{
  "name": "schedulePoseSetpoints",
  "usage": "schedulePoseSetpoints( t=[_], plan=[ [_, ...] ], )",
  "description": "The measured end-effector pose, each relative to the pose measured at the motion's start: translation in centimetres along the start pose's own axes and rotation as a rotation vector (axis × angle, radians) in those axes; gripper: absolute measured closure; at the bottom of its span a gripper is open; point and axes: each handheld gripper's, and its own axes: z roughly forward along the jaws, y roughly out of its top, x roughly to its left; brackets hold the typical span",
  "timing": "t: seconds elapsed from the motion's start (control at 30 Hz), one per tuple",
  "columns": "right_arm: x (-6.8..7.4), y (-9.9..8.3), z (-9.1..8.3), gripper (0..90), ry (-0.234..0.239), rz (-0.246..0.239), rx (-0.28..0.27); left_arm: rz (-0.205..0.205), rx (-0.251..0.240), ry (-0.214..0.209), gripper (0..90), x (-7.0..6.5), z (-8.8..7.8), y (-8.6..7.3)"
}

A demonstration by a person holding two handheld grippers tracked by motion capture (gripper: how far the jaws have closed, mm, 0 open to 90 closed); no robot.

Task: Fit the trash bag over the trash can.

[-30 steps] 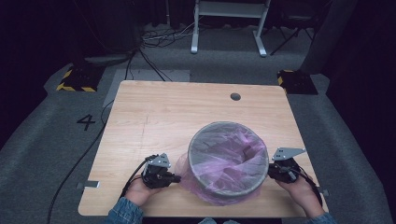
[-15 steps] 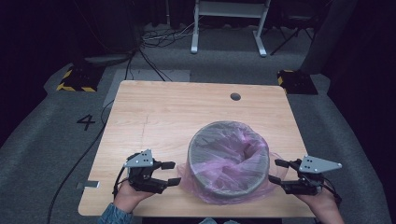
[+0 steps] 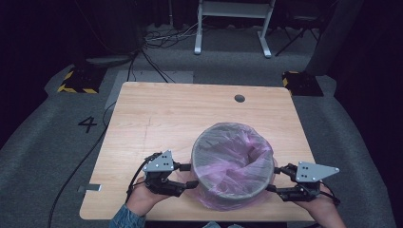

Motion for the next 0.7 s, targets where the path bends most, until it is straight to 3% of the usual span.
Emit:
schedulePoseSetpoints(
  t=[0.07,0.13,0.23,0.43,0.53,0.7],
  plan=[
    [0.3,0.0,-0.1,73.3,-0.006,-0.024,-0.004,0.021,0.000,0.007,66.7,-0.1,-0.2,0.0],
    [0.4,0.1,-0.3,84.1,-0.008,-0.018,-0.005,0.036,-0.013,0.018,77.8,-0.2,-0.5,0.0],
    [0.3,0.4,-0.8,90.0,-0.020,-0.009,-0.007,0.048,-0.008,0.068,88.7,-0.3,-0.8,-0.1],
    [0.1,0.3,-1.5,90.0,-0.051,0.038,-0.004,-0.008,0.056,0.152,89.8,1.1,-0.5,-1.4],
    [0.0,0.3,-1.6,90.0,-0.055,0.043,-0.006,-0.040,0.102,0.170,89.8,2.0,0.3,-2.4],
    [-0.4,-0.6,-0.6,90.0,-0.069,0.063,0.053,-0.051,0.170,0.207,89.8,2.8,1.4,-3.1]
  ],
)
